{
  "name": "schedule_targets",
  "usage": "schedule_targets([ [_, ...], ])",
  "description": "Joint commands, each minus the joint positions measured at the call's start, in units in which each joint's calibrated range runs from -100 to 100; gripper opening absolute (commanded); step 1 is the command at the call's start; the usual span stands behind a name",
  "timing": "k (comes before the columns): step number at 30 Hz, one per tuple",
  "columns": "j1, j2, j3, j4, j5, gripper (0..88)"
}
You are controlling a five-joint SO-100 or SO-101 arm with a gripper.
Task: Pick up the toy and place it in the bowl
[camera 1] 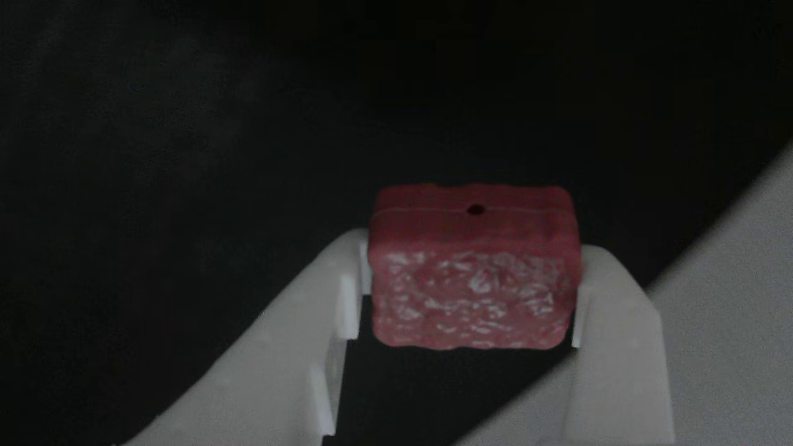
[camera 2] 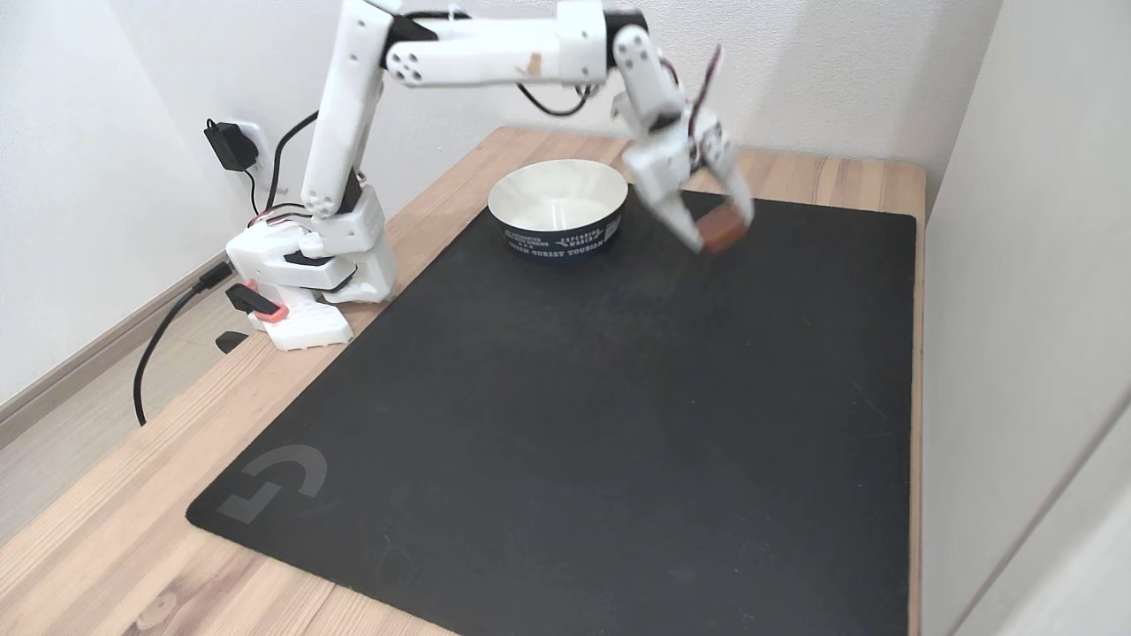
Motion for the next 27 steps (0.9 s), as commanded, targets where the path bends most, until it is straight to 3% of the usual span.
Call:
schedule_targets([
  [1, -1.1, -10.3, -1.8, -1.1, -2.7, 2.2],
  [11, -6.5, -27.2, 9.1, -2.1, -8.0, 2.2],
  [17, -12.0, -42.1, 32.0, -13.3, -11.8, 2.2],
  [27, -22.1, -60.4, 61.7, -18.0, -14.8, 2.2],
])
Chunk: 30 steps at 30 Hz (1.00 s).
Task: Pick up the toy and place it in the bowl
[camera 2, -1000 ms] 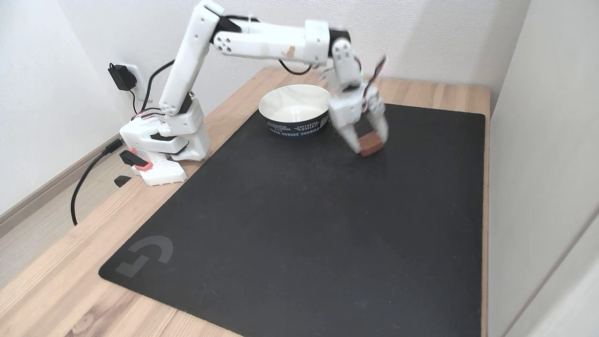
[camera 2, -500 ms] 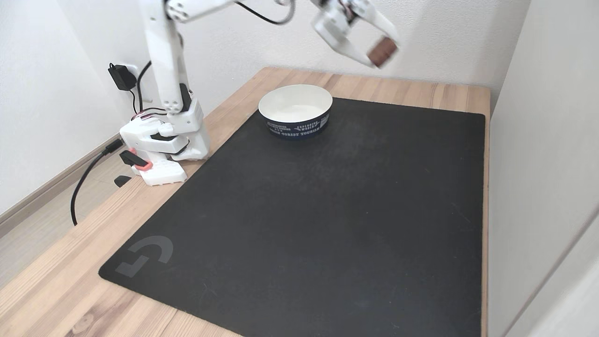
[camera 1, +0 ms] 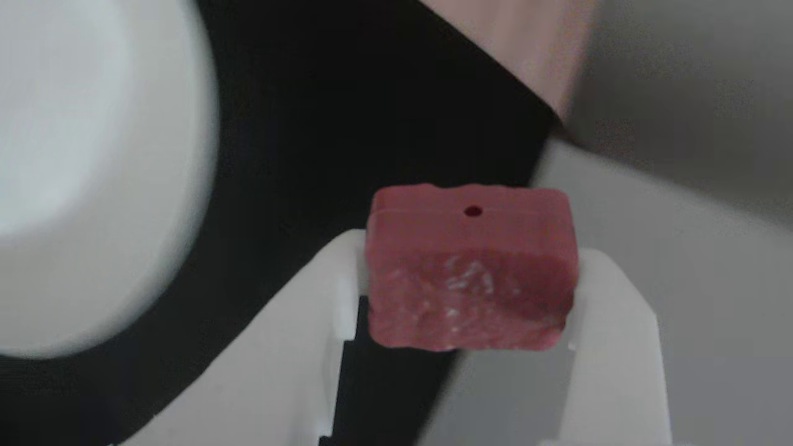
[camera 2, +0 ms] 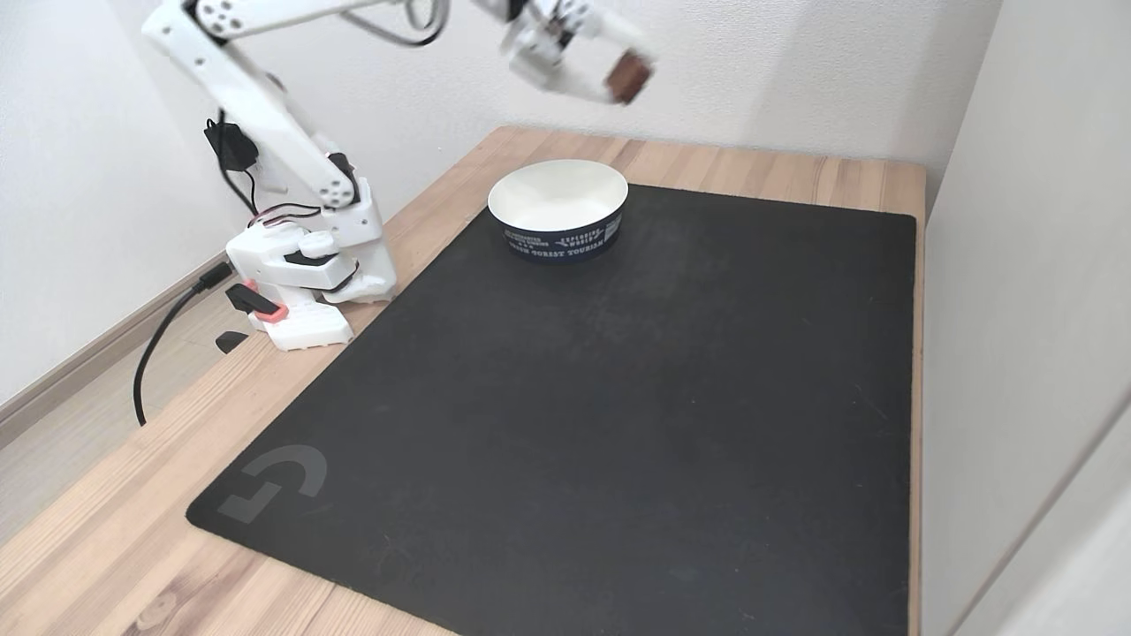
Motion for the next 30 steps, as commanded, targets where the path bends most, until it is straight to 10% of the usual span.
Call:
schedule_targets([
  [1, -3.1, -8.8, 9.7, -1.4, -0.3, 2.2],
  [20, -3.4, -32.8, 50.1, -9.1, -0.3, 2.5],
  [30, -3.3, -32.3, 50.6, -8.5, -0.3, 20.1],
])
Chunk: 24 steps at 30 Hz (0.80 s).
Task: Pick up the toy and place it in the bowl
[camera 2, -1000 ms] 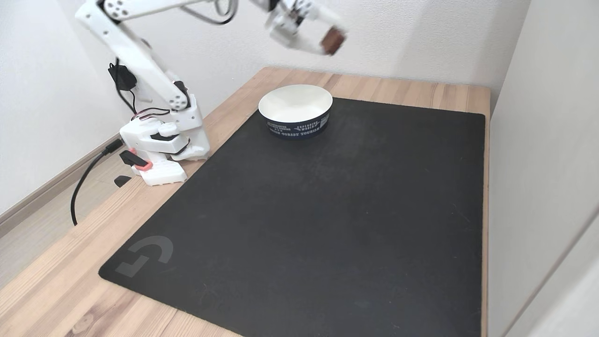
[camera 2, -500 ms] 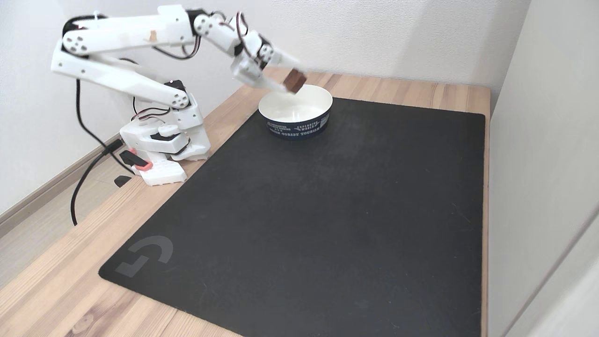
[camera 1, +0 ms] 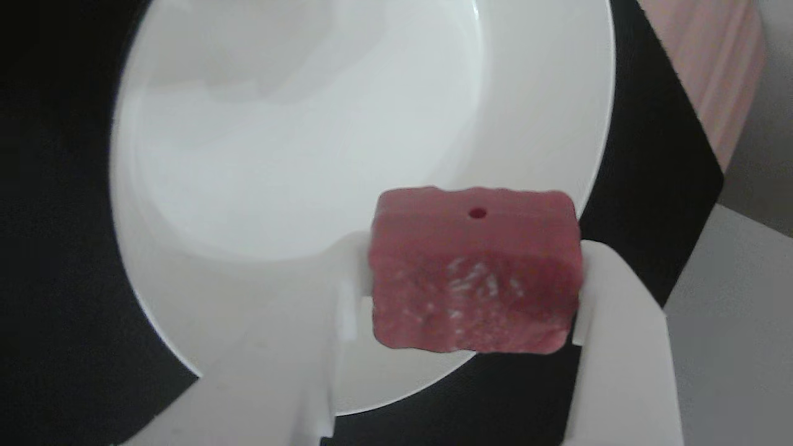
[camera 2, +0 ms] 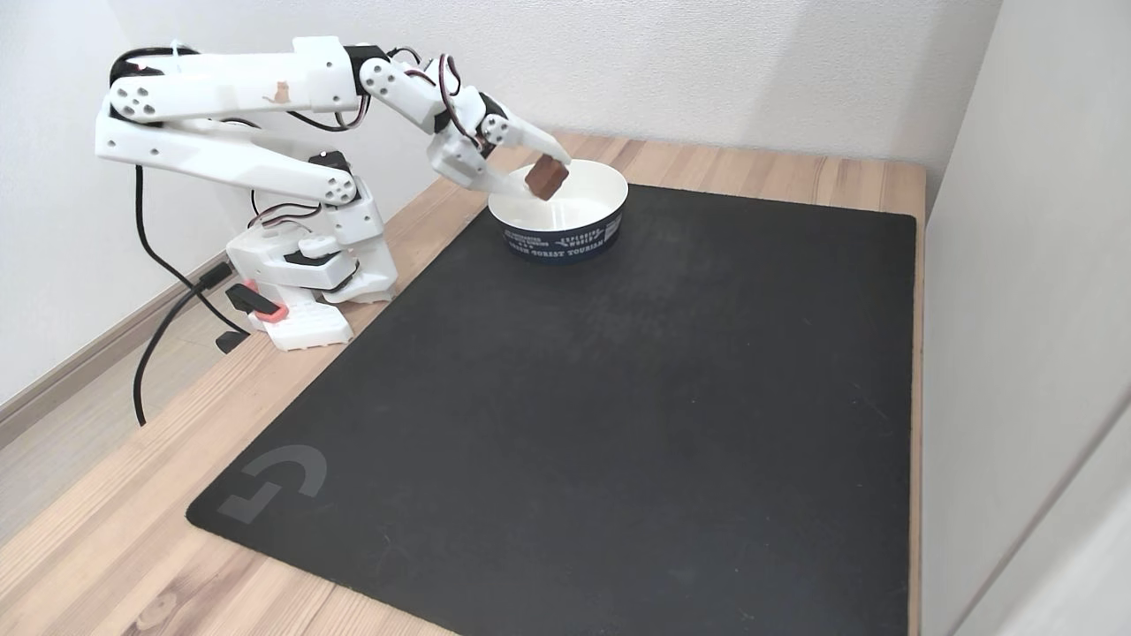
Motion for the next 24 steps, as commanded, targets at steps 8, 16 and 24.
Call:
schedule_targets([
  [8, 0.2, -0.8, 0.3, -0.3, -0.3, 20.7],
  [16, 0.2, -1.1, 0.2, -0.9, -0.3, 20.8],
  [24, 14.7, -2.5, -10.3, -1.4, -0.3, 2.1],
])
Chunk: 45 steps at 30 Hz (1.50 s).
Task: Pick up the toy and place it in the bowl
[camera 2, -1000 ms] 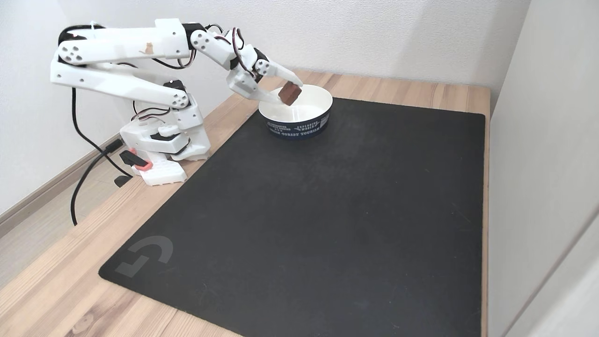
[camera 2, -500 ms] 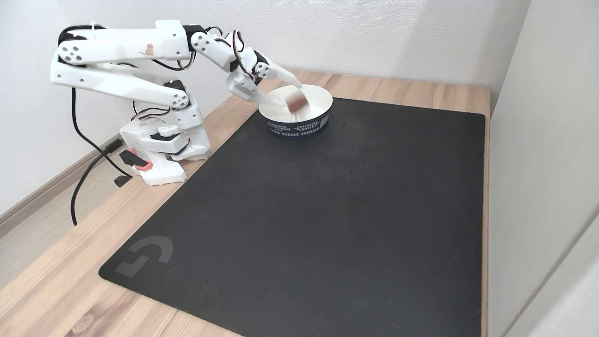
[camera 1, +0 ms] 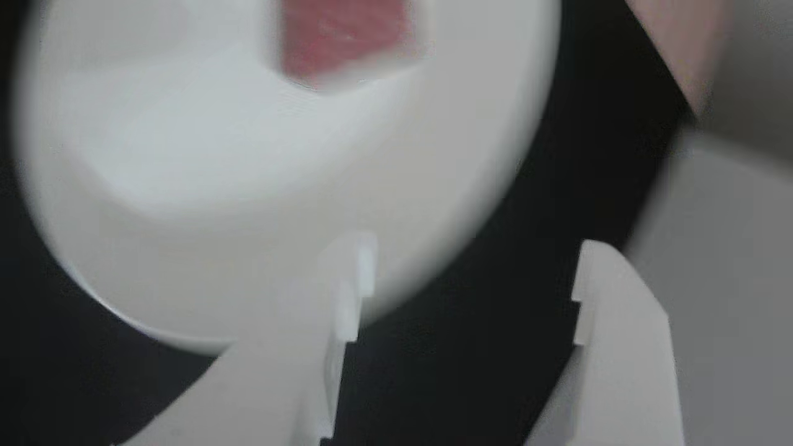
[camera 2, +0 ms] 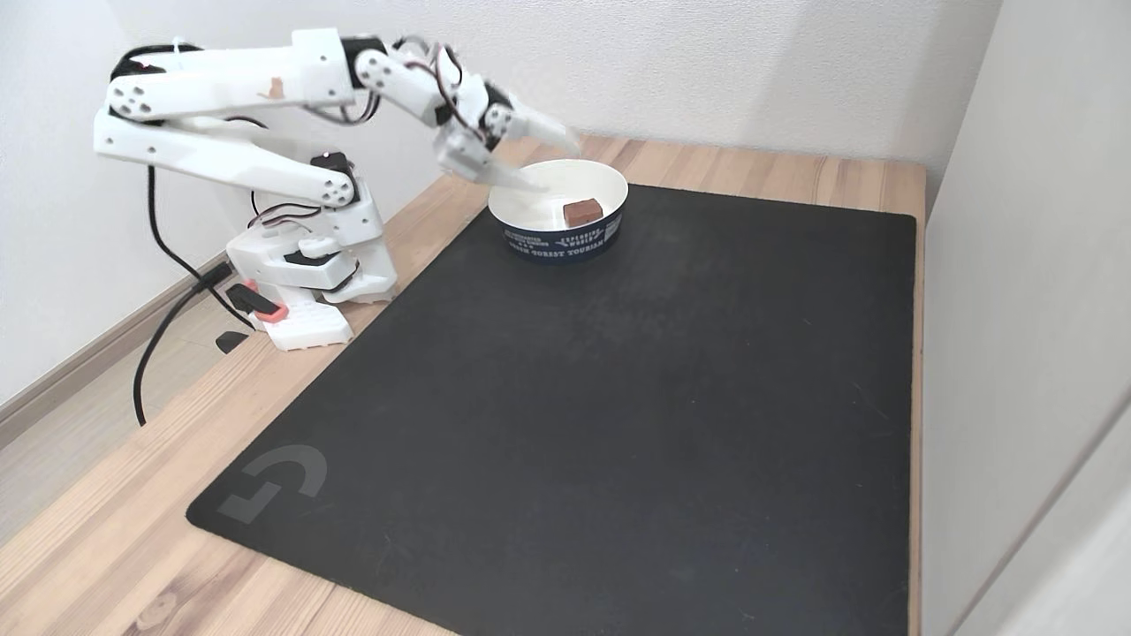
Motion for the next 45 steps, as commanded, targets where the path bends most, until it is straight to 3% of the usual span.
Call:
schedule_targets([
  [1, 8.8, -2.7, -5.4, -1.1, -0.3, 1.4],
  [7, 25.6, -13.5, 0.1, -4.8, -0.3, 2.2],
  [14, 38.9, -28.7, 15.2, -6.4, -0.2, 2.2],
  [20, 39.6, -35.7, 25.5, -5.4, 0.3, 2.2],
  [35, 41.0, -43.1, 28.5, 13.8, 4.2, 2.3],
  [45, 40.8, -43.1, 28.5, 14.1, 4.1, 2.5],
])
